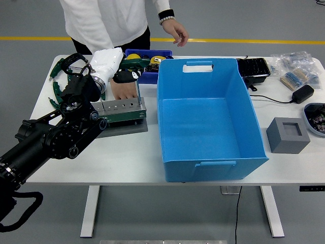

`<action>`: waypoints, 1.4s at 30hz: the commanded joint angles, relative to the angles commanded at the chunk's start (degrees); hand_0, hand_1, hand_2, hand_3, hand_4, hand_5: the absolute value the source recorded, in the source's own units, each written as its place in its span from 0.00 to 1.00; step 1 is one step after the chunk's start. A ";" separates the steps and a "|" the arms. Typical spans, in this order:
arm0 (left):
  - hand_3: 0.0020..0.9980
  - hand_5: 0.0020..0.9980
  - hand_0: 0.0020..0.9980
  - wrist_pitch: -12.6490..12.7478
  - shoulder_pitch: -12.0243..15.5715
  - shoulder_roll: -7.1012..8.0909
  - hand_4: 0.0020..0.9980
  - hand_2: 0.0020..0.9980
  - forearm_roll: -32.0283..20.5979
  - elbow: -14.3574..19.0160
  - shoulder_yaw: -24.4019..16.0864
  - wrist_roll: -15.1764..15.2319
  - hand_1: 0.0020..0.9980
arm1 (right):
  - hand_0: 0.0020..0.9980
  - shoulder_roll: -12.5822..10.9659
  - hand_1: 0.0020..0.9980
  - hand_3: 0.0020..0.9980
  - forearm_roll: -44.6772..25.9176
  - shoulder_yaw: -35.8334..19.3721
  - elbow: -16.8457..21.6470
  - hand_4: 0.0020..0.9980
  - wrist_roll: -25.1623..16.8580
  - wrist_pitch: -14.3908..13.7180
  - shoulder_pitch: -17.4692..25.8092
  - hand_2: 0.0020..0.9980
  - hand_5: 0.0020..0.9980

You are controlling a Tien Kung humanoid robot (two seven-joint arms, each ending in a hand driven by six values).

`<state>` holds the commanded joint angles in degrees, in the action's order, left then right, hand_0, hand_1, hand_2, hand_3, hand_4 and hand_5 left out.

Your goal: Lift tool from toolbox,place it in box,lift tool from toolbox,place it in box

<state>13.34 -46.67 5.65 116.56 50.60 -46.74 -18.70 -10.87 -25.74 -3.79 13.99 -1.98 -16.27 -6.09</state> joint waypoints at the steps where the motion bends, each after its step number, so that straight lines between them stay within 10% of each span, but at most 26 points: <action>1: 0.06 0.51 0.17 -0.04 0.03 0.07 0.72 0.05 -0.02 0.43 -0.17 -0.02 0.02 | 0.69 0.01 0.66 0.60 0.00 -0.01 -0.01 0.82 0.00 0.00 0.01 0.75 0.75; 26: 0.06 0.51 0.17 -7.79 -4.09 4.29 0.69 0.05 -1.62 7.50 -0.38 1.05 0.01 | 0.69 0.15 0.66 0.60 -1.13 0.43 -0.19 0.82 -0.25 0.05 0.42 0.75 0.75; 42: 0.06 0.50 0.17 -10.43 -7.52 7.23 0.69 0.05 -2.17 21.14 -5.43 -1.05 0.01 | 0.69 0.17 0.66 0.59 -2.10 0.91 -0.28 0.82 -0.49 0.15 0.67 0.74 0.75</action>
<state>2.91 -54.19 12.87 114.38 71.75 -52.16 -19.75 -10.70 -27.84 -2.88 13.71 -2.47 -16.11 -5.42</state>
